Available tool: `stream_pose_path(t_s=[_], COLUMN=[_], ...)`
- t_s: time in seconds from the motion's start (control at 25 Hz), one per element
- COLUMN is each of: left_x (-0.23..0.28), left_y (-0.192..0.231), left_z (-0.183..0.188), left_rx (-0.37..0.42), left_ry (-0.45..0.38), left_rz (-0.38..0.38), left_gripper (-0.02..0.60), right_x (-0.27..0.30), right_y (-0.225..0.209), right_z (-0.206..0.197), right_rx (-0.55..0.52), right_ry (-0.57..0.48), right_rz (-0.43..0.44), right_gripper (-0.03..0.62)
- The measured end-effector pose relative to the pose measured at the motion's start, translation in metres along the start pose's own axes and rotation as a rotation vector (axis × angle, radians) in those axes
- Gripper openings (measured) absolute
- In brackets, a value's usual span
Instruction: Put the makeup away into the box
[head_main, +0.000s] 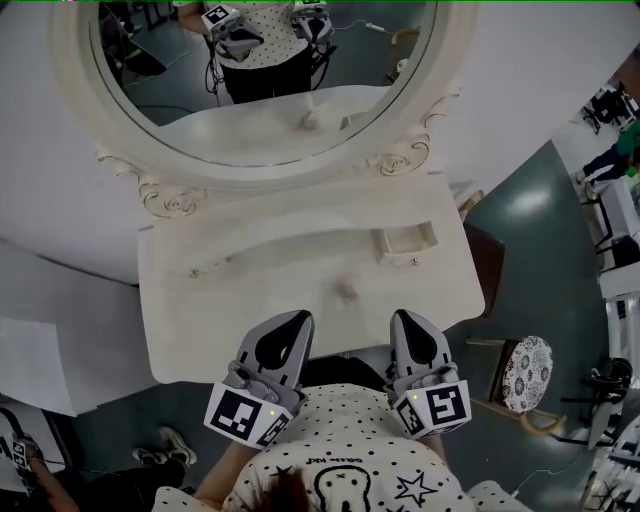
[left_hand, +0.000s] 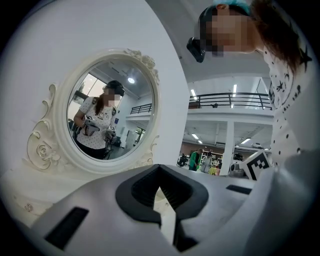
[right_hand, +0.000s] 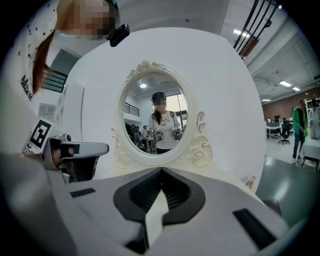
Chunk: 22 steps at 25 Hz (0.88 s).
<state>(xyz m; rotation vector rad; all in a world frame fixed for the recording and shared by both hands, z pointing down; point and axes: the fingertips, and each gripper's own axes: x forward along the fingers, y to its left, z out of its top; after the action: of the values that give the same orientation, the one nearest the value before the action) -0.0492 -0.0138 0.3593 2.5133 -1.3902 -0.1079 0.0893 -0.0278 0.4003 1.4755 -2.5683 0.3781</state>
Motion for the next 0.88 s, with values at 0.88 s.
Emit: stream_pose_path(t_s=[0.88], left_x=[0.014], left_y=[0.021], left_z=[-0.005], left_rx=[-0.055], left_ry=[0.022], left_rz=[0.022], left_gripper=[-0.005], right_x=[0.074], right_y=[-0.004], right_z=[-0.038], right_rx=[-0.075], right_ry=[0.165], right_rz=[0.073], right_gripper=[0.122])
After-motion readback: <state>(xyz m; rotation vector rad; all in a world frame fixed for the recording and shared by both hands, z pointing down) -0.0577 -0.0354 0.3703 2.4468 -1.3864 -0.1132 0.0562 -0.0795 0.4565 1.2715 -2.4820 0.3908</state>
